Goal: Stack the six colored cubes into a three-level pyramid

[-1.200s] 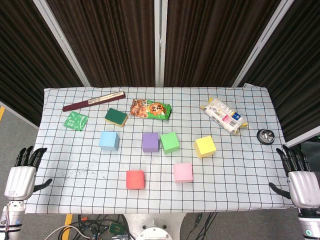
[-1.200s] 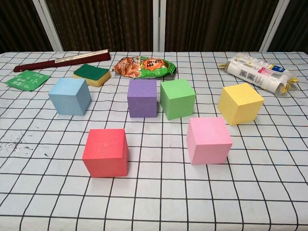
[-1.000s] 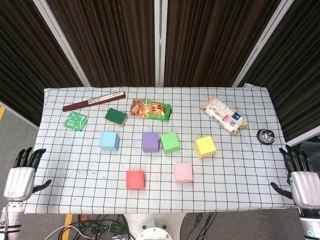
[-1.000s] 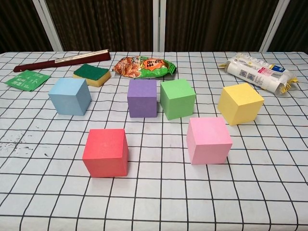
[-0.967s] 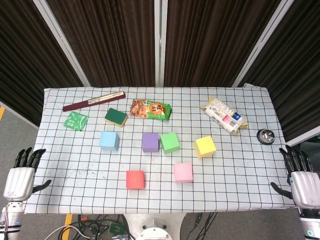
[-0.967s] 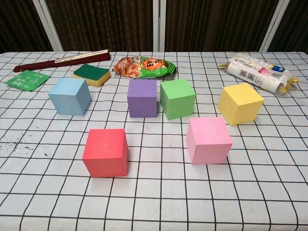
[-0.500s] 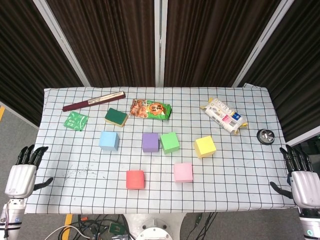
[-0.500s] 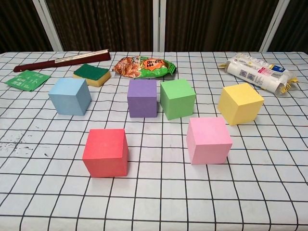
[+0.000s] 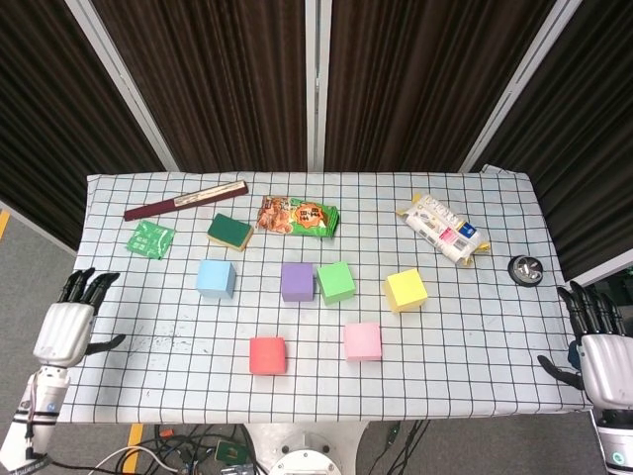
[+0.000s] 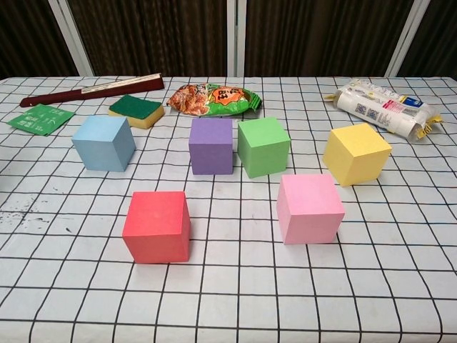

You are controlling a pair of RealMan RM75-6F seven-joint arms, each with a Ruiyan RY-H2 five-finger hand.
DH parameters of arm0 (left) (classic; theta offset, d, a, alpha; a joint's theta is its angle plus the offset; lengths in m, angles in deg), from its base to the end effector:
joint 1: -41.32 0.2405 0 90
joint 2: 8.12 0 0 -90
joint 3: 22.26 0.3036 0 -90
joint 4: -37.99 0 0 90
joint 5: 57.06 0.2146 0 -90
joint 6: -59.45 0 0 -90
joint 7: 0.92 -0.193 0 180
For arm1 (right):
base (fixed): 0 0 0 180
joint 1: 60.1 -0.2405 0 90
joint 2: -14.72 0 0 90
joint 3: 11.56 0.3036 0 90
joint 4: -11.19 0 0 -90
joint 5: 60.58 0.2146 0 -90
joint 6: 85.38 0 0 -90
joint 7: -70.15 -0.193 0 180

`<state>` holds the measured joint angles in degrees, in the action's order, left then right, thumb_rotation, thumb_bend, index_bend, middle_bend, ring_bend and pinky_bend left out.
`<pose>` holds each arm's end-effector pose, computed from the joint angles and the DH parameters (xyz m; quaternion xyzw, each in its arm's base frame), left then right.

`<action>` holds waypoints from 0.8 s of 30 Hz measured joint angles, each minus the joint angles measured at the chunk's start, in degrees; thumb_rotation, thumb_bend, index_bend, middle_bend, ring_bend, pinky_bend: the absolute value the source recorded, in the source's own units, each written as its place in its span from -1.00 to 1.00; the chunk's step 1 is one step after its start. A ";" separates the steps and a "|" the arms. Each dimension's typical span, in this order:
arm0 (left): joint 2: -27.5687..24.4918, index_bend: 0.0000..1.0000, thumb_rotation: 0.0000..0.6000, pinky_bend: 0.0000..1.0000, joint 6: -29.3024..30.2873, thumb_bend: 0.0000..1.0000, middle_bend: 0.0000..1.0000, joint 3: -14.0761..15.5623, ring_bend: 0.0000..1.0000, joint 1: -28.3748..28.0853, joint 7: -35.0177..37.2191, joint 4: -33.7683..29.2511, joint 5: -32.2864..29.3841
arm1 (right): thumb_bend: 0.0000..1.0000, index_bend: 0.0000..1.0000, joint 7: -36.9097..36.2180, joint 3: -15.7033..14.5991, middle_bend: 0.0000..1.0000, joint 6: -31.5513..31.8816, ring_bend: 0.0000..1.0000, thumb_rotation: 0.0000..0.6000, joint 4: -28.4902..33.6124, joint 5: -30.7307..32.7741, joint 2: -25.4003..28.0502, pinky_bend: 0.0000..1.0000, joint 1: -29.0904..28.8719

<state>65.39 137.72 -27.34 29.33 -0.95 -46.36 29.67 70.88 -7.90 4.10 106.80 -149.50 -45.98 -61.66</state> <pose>-0.3395 0.2870 0.1126 -0.6306 -0.3796 -0.4080 0.5401 -0.3430 -0.2158 0.2035 0.5847 -0.3615 0.4048 0.6030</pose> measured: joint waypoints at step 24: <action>15.67 -0.79 1.00 -0.84 -17.67 -1.00 -0.74 -0.77 -0.94 -17.61 19.95 27.17 1.12 | -0.88 -1.00 -0.93 1.77 -1.00 -1.09 -1.00 1.00 0.39 3.82 1.66 -1.00 -0.29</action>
<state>81.06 120.04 -28.11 11.71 19.00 -19.19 30.79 69.95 -6.12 3.02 107.19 -145.68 -44.32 -61.95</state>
